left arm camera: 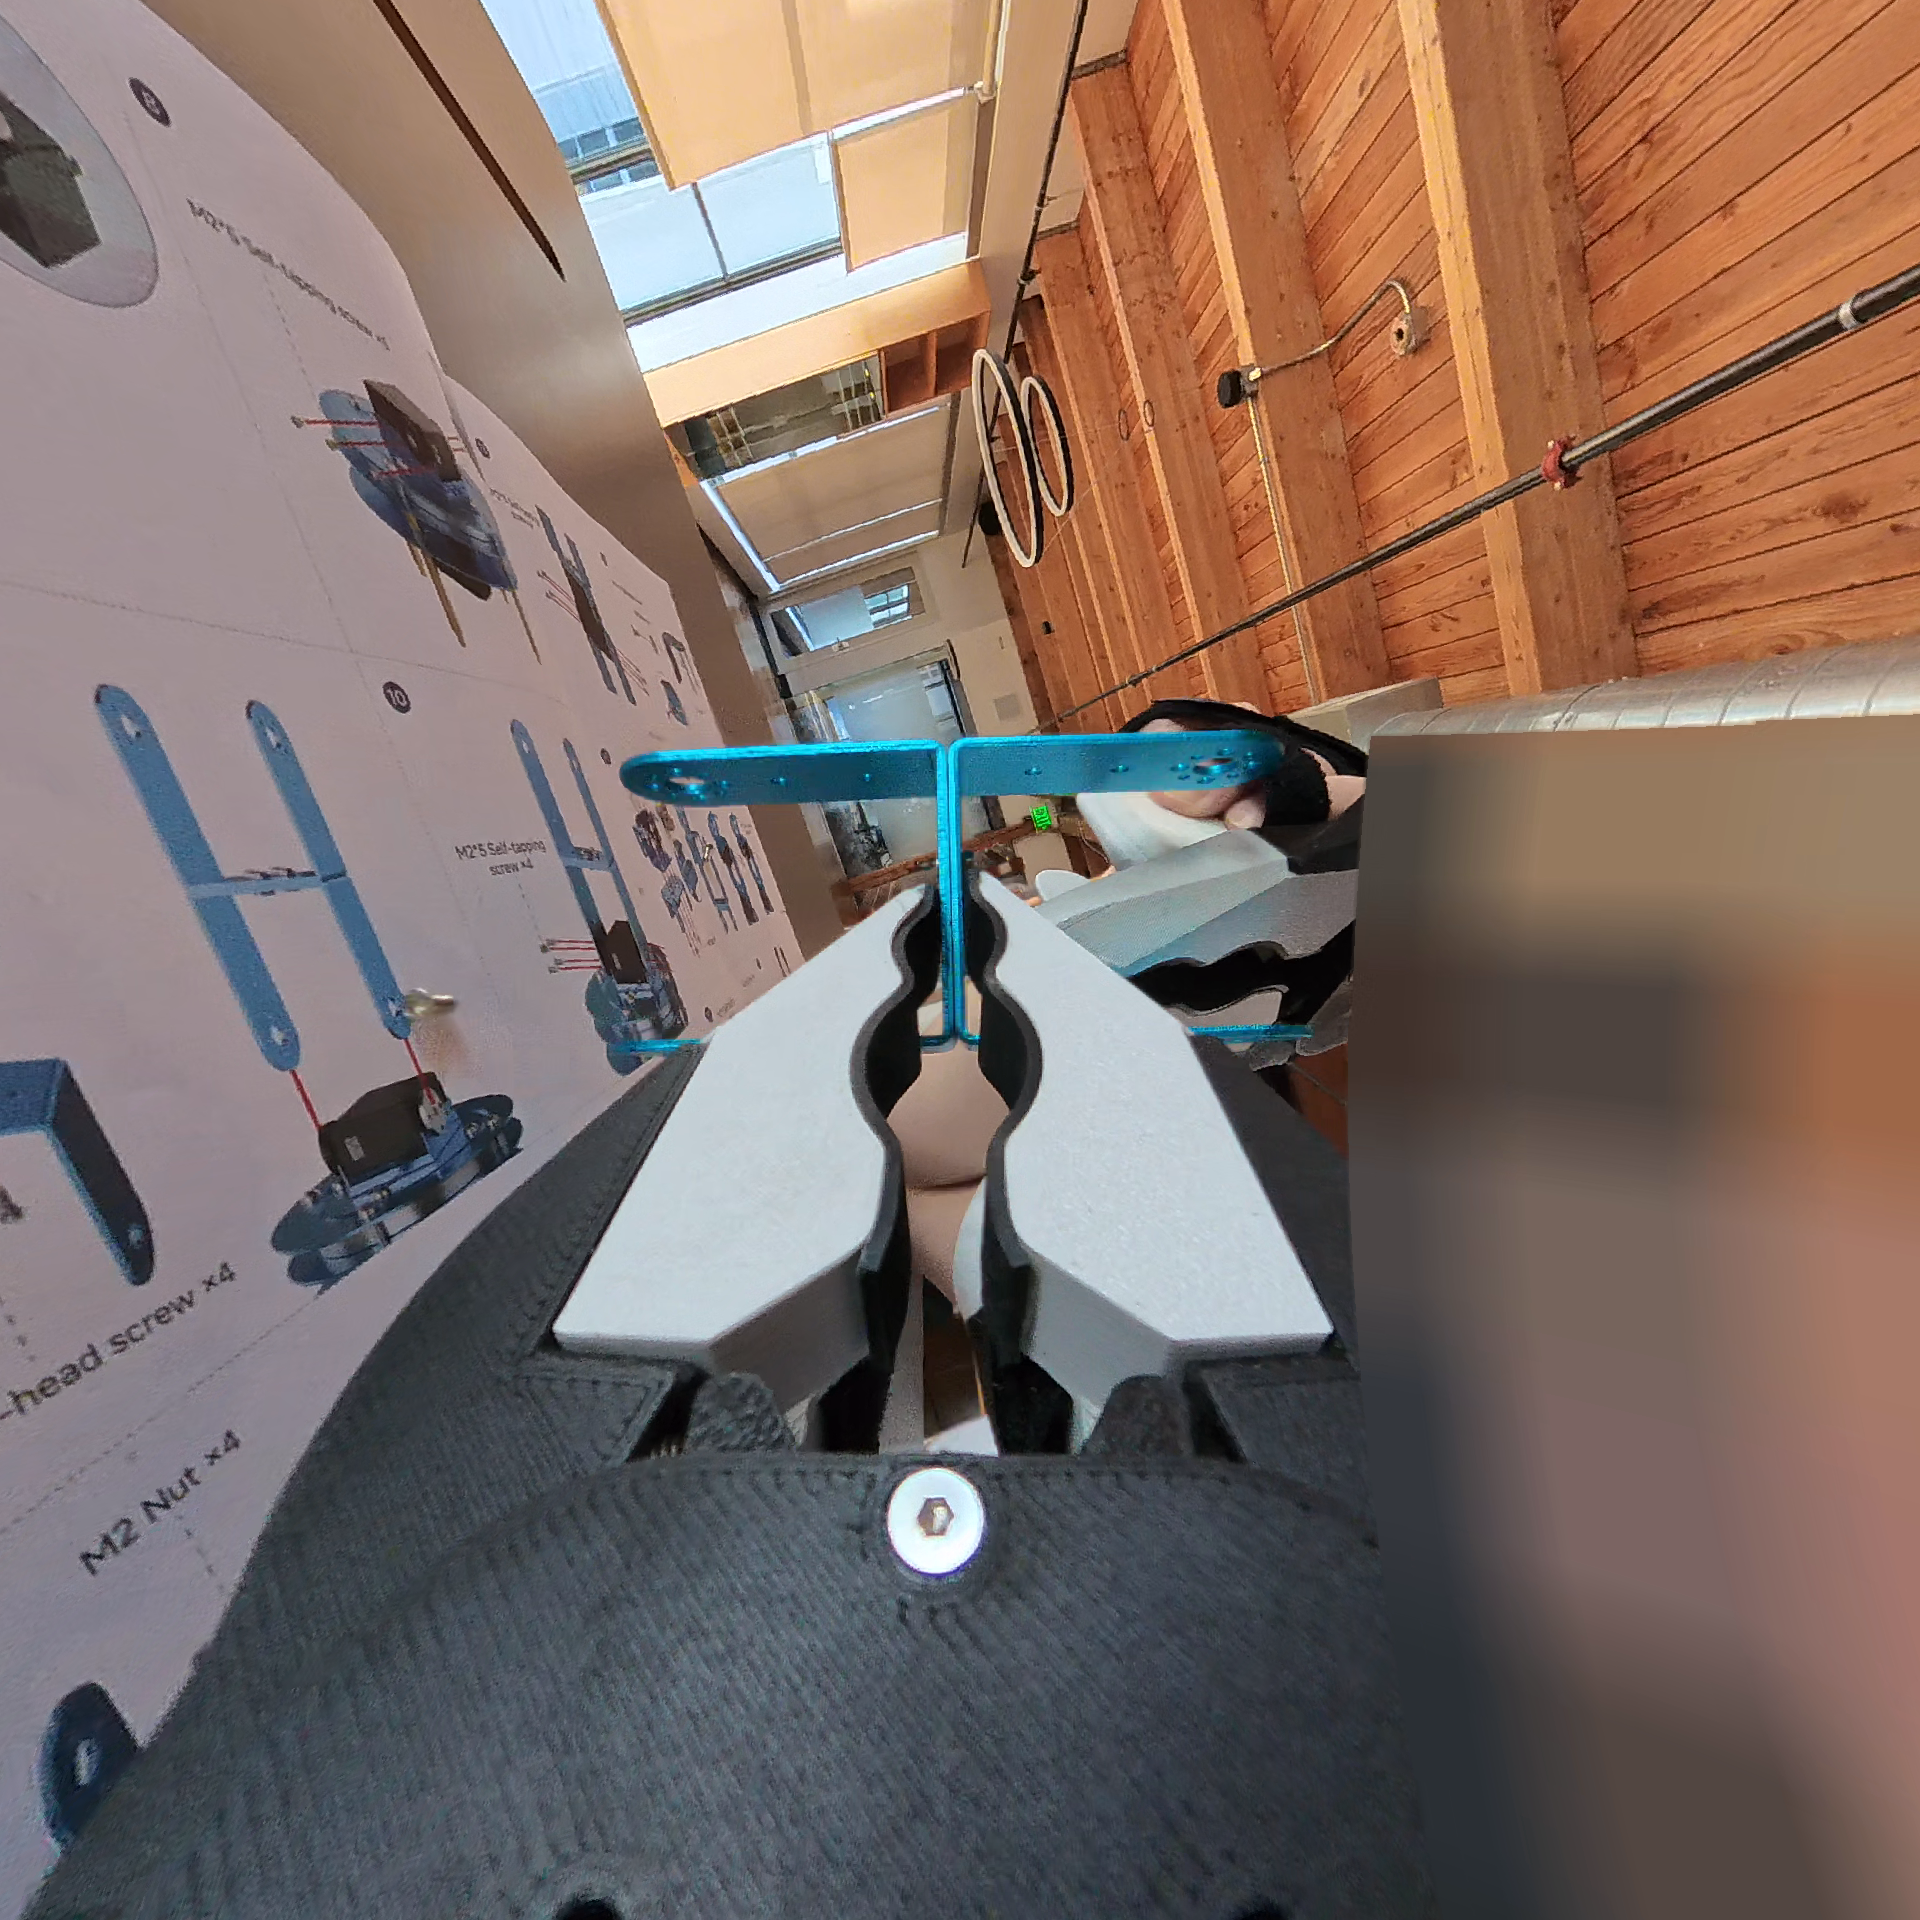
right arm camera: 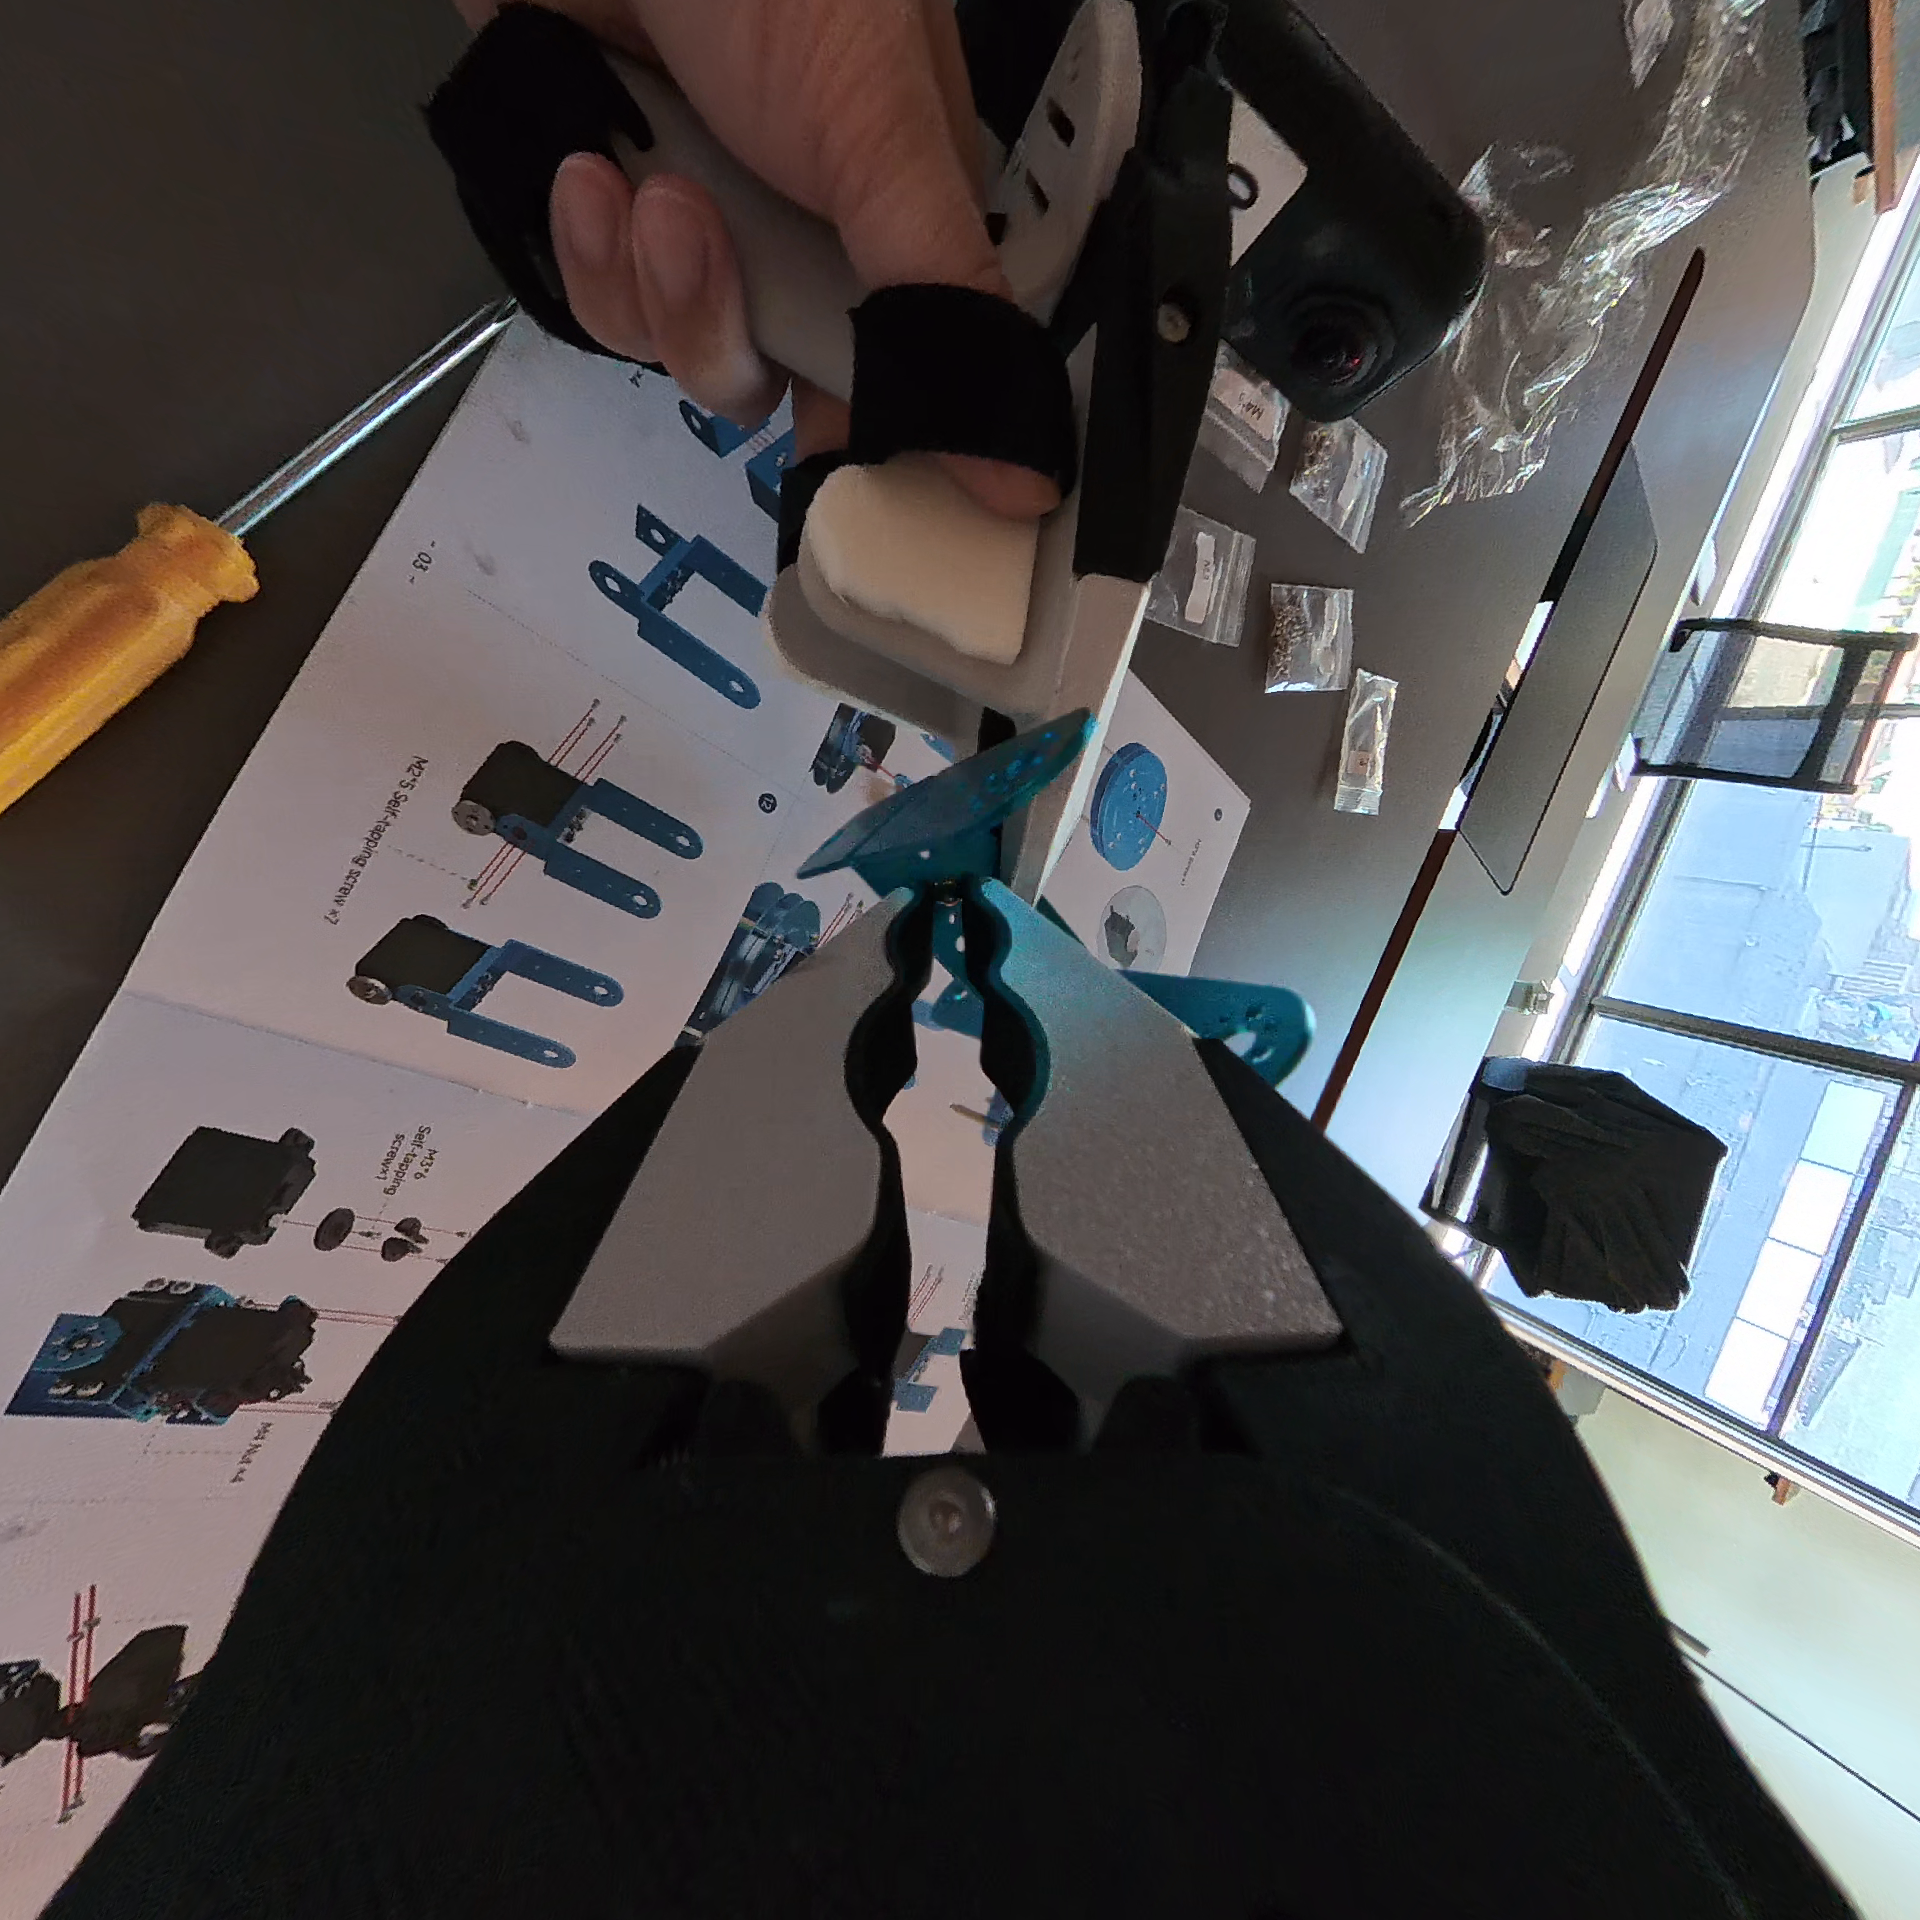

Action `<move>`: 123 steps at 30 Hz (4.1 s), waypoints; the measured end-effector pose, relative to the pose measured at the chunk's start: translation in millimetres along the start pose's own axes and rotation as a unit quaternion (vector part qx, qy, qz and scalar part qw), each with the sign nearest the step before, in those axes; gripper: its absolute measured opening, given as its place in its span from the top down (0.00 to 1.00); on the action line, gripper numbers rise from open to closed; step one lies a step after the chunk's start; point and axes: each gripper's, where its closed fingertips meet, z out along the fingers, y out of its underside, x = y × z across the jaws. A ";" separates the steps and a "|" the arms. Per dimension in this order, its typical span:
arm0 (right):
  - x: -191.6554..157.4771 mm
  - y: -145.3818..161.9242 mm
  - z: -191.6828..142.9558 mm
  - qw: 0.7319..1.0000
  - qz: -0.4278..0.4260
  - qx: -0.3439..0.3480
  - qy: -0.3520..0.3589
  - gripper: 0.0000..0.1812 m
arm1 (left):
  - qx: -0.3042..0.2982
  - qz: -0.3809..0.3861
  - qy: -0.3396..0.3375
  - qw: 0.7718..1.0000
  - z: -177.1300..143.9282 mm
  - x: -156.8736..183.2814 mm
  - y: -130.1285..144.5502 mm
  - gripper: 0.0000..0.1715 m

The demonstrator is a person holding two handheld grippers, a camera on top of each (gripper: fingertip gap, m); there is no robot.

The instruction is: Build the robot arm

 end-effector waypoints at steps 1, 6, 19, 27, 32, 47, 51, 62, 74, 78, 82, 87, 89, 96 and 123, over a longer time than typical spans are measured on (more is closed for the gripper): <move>0.8 -0.2 -1.4 1.000 0.000 0.001 0.002 0.98 | 0.000 0.003 0.002 1.000 0.0 1.7 -0.3 0.99; 6.5 4.4 -3.3 1.000 0.012 -0.008 0.013 0.97 | 0.003 0.026 -0.004 1.000 -0.5 3.7 -1.2 0.99; 11.9 -7.9 -17.7 0.998 0.038 0.055 0.012 0.97 | 0.036 0.061 -0.016 0.997 -21.9 16.1 -34.3 0.99; -34.8 16.3 40.1 0.967 0.160 0.043 -0.192 0.97 | 0.092 0.156 -0.069 0.981 -73.3 40.4 -93.9 0.99; -57.7 13.8 68.6 0.947 0.194 0.020 -0.255 0.97 | 0.107 0.123 -0.049 0.985 -78.5 37.9 -100.1 0.99; -10.5 -8.9 106.9 0.934 0.311 0.064 -0.166 0.92 | 0.143 0.134 -0.010 0.981 -88.9 65.9 -106.2 0.99; -7.4 -8.8 114.3 0.923 0.334 0.056 -0.181 0.97 | 0.163 0.141 -0.006 0.977 -101.1 72.5 -115.4 0.99; 19.1 -1.9 75.8 0.924 0.367 0.076 -0.076 0.93 | 0.155 0.175 -0.023 0.972 -100.7 74.4 -117.0 0.99; 114.7 -45.3 -69.2 0.843 0.381 0.376 0.054 0.77 | 0.023 0.399 -0.039 0.916 -53.9 96.3 -65.0 0.99; 99.4 -57.4 -69.1 0.903 0.245 0.330 0.123 0.78 | 0.017 0.407 -0.056 0.911 -40.4 91.5 -53.0 0.99; 107.5 -55.0 -75.8 0.919 0.127 0.259 0.267 0.99 | 0.044 0.453 -0.080 0.887 -34.6 94.4 -49.4 0.99; 102.1 -59.9 -82.6 0.896 -0.031 0.213 0.389 0.99 | 0.095 0.633 -0.205 0.740 -40.3 106.8 -50.9 0.99; 103.5 -61.6 -86.4 0.880 -0.043 0.209 0.425 0.99 | 0.107 0.697 -0.252 0.663 -42.9 114.9 -49.9 0.99; 93.6 -75.1 -109.3 0.830 -0.077 0.263 0.485 1.00 | 0.162 0.776 -0.277 0.543 -41.3 136.2 -35.8 0.96; 113.6 -57.5 -78.3 0.888 0.087 0.266 0.364 0.86 | 0.086 0.517 -0.179 0.832 -52.2 92.7 -64.0 0.99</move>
